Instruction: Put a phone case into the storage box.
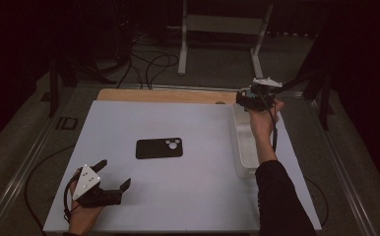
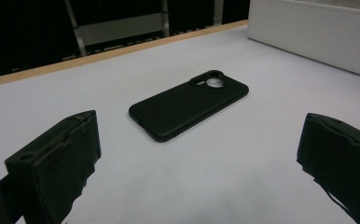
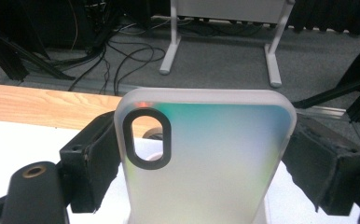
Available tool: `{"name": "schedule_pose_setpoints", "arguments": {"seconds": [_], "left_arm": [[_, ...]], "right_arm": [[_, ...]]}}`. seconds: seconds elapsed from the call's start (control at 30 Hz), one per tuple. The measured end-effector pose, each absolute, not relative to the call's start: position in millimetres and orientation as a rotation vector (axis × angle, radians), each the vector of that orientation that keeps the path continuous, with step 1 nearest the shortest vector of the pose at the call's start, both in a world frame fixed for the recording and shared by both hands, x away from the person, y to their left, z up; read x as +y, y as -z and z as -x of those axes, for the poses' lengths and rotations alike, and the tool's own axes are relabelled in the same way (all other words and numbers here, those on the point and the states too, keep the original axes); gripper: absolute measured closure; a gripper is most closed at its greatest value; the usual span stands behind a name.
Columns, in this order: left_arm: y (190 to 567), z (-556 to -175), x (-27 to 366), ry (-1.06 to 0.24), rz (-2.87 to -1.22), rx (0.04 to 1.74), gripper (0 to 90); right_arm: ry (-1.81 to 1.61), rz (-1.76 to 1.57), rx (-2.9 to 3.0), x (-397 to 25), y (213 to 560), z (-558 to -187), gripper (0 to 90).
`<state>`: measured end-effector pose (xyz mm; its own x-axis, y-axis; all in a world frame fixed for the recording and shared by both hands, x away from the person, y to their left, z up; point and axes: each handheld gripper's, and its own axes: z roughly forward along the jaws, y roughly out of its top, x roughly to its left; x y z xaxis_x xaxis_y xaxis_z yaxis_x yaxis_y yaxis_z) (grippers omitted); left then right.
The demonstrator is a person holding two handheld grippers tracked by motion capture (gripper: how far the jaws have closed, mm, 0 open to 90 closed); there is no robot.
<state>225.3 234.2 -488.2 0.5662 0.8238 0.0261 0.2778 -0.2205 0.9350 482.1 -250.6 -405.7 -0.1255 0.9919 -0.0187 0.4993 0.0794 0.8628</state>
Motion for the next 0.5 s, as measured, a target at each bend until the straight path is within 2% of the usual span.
{"name": "schedule_pose_setpoints", "arguments": {"seconds": [0.5], "left_arm": [[489,-225,234,-0.663,-1.772,0.91,0.0]], "right_arm": [[-0.94,-1.53,1.723,-252,426,-488,16.6]]}}
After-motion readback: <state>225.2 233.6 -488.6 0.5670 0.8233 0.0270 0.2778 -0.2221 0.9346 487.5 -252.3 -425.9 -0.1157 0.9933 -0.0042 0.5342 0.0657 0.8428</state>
